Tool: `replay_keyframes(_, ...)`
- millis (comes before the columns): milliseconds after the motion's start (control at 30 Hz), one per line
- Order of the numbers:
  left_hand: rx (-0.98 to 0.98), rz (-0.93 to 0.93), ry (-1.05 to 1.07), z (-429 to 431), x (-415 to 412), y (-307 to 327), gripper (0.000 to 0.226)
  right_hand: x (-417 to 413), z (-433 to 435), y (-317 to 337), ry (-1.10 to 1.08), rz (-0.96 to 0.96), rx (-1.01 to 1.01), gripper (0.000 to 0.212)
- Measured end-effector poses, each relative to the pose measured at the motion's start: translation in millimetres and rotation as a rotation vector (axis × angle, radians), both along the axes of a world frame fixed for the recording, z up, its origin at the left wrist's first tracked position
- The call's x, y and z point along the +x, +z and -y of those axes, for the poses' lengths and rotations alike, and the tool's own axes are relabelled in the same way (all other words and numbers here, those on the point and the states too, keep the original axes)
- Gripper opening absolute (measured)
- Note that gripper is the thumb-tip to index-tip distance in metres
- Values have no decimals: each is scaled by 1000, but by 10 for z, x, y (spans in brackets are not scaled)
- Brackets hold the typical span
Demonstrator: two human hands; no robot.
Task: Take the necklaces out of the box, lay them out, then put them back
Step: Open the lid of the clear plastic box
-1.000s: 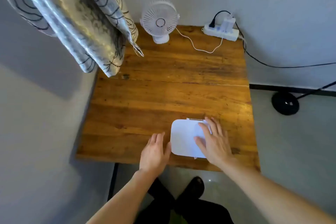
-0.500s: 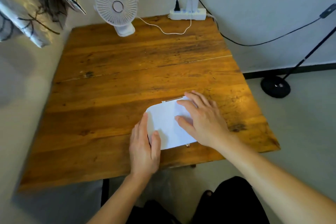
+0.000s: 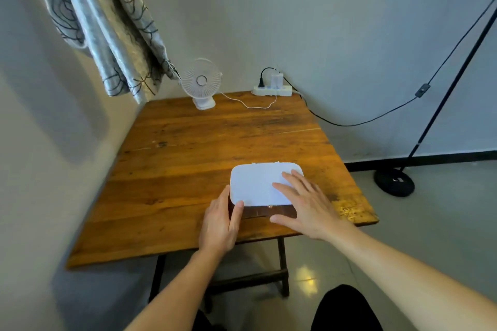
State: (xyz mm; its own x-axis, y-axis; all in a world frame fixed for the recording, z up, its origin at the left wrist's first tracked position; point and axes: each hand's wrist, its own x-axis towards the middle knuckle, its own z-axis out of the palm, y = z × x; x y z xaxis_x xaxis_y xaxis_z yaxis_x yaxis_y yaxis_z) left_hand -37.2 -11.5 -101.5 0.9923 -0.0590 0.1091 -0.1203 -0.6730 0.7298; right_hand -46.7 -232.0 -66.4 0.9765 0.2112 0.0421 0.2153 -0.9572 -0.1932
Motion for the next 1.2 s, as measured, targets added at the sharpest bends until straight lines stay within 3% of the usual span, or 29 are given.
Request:
replay_keyframes(300,18,18,11,-41,-8,84,68,59,9,140,-39,78,11,58)
replay_keyframes(467,36,16,-1,-53,14,55,57,300,-8,551,-93,242,285,48)
replay_keyframes(600,95,29,-7,-46,55,-3,61,814,48,742,-247,333,545,46)
replay_keyframes(700,120,56,-3,-30,81,-26,64,1193,91,670,-365,254,570,59)
replay_keyframes(833,160,97,-2,-35,90,-54,64,1551,118,291,-439,14,634,80)
replay_keyframes(933,195,114,2,-35,111,-102,68,1676,138,13,-488,-111,535,70)
replay_keyframes(1033,224,110,2,-31,139,-136,72,1718,132,-14,-490,-111,386,55)
replay_keyframes(1200,235,97,6,7,115,-110,70,1584,106,144,-429,-92,176,50)
